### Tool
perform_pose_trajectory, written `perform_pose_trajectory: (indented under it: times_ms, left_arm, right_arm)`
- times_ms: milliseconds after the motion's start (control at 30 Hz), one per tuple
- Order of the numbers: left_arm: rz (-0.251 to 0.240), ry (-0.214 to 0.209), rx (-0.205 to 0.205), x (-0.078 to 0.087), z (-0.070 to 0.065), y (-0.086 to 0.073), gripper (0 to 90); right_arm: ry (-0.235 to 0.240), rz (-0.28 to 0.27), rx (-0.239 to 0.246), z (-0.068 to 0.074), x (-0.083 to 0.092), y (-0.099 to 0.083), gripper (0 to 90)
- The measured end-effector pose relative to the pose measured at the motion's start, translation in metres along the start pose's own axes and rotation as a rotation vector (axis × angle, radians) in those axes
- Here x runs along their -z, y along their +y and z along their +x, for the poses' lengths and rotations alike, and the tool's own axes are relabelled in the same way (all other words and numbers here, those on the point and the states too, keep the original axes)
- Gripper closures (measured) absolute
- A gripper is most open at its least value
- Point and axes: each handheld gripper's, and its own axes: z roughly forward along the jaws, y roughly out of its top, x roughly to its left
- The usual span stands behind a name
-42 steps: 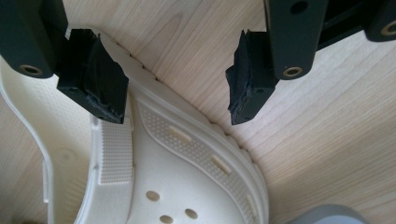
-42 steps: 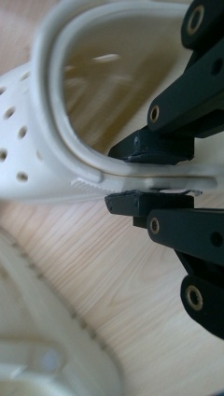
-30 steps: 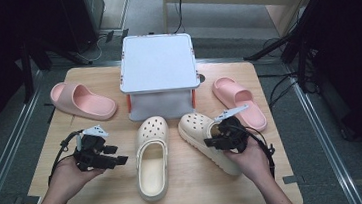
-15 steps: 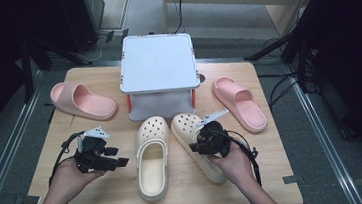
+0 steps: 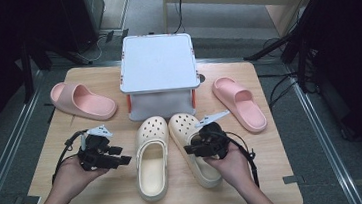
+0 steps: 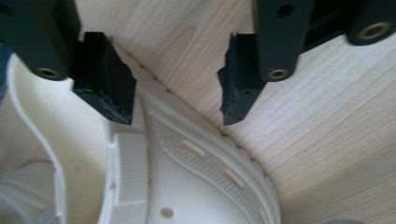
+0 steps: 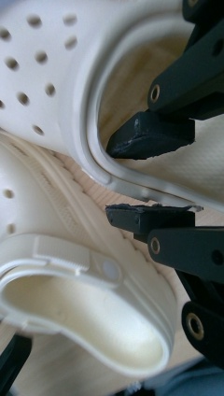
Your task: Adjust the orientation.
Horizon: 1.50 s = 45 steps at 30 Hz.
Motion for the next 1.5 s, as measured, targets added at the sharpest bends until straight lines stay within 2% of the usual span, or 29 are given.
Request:
perform_pose_trajectory:
  times_ms: [33,100,133,167,200,233,267,300,333,367,400,433,533,667,733,933,967,1033,1200,1333,1367,1500]
  left_arm:
    - [-0.007,0.0,0.005,0.001,0.0,0.001,53.5]
    - [-0.028,0.009,0.014,0.004,0.001,0.005,57.5]
    - [-0.028,0.009,0.014,0.004,0.001,0.005,59.8]
    - [-0.028,0.004,0.02,0.004,0.004,0.006,63.6]
    - [-0.028,0.004,0.02,0.004,0.004,0.006,67.1]
    - [-0.017,0.017,-0.003,0.002,0.005,0.007,71.7]
    - [-0.017,0.017,-0.003,0.002,0.005,0.007,77.9]
    - [-0.004,0.035,-0.034,-0.002,0.005,0.009,80.4]
    - [0.009,0.039,-0.038,-0.005,0.006,0.01,82.0]
    - [0.009,0.039,-0.038,-0.005,0.006,0.01,83.5]
    - [0.033,0.034,-0.042,-0.013,0.006,0.013,84.0]
    - [0.033,0.034,-0.042,-0.013,0.006,0.013,84.0]
    - [0.073,0.059,-0.072,-0.027,0.007,0.017,83.2]
    - [0.082,0.053,-0.068,-0.034,0.008,0.018,80.3]
    - [0.098,0.039,-0.053,-0.038,0.01,0.016,80.1]
    - [0.124,0.007,-0.024,-0.044,0.011,0.013,82.9]
    - [0.118,-0.002,-0.014,-0.044,0.012,0.012,82.9]
    - [0.119,-0.005,-0.002,-0.044,0.013,0.012,83.1]
    - [0.118,-0.008,0.001,-0.045,0.012,0.012,83.8]
    - [0.127,-0.033,-0.012,-0.047,0.008,0.012,83.5]
    - [0.139,-0.036,-0.031,-0.048,0.004,0.013,83.5]
    - [0.145,-0.06,-0.018,-0.049,0.003,0.013,82.7]
  right_arm:
    - [0.011,-0.029,0.003,-0.004,0.015,-0.002,73.3]
    - [0.0,-0.056,0.001,-0.01,0.031,-0.006,79.7]
    - [0.0,-0.056,0.001,-0.01,0.031,-0.006,79.7]
    - [-0.015,-0.069,-0.02,-0.019,0.043,-0.011,83.1]
    - [-0.015,-0.069,-0.02,-0.019,0.043,-0.011,83.1]
    - [-0.035,-0.083,-0.041,-0.031,0.049,-0.015,84.1]
    - [-0.035,-0.083,-0.041,-0.031,0.049,-0.015,84.1]
    - [-0.067,-0.08,-0.057,-0.042,0.051,-0.018,84.1]
    - [-0.087,-0.073,-0.068,-0.046,0.05,-0.02,84.0]
    - [-0.087,-0.073,-0.068,-0.046,0.05,-0.02,84.0]
    - [-0.118,-0.053,-0.071,-0.056,0.046,-0.023,83.9]
    - [-0.118,-0.053,-0.071,-0.056,0.046,-0.023,83.9]
    - [-0.137,-0.022,-0.088,-0.068,0.033,-0.025,82.9]
    - [-0.147,0.005,-0.08,-0.068,0.021,-0.024,82.8]
    - [-0.193,0.039,-0.043,-0.065,0.012,-0.024,83.1]
    - [-0.202,0.077,-0.056,-0.069,0.004,-0.026,81.5]
    - [-0.215,0.072,-0.024,-0.063,0.002,-0.025,83.7]
    - [-0.196,0.076,-0.016,-0.06,0.0,-0.023,83.7]
    - [-0.203,0.094,-0.014,-0.056,-0.005,-0.022,84.1]
    - [-0.193,0.092,-0.013,-0.056,-0.005,-0.022,84.1]
    - [-0.19,0.094,-0.012,-0.055,-0.006,-0.021,84.2]
    - [-0.195,0.09,-0.003,-0.052,-0.007,-0.021,84.4]
